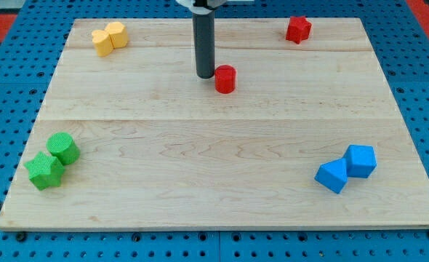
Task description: Push red star towards red circle
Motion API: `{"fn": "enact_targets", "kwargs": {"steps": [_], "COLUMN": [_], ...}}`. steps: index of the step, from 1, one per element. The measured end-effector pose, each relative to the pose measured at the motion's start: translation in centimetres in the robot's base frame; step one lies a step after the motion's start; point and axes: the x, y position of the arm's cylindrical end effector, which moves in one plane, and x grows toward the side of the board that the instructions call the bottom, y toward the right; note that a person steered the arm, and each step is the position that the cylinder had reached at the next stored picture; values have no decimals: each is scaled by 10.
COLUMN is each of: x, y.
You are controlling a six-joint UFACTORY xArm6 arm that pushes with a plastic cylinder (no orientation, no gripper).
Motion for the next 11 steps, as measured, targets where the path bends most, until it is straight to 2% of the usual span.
{"fn": "enact_targets", "kwargs": {"steps": [1,2,3,4,5,6,7,8,9,11], "x": [-21,-21,-21,-14,-15,-44,-113,-141,-131,-65], "y": [4,4,35,79,162,255,265,223,169,121]}}
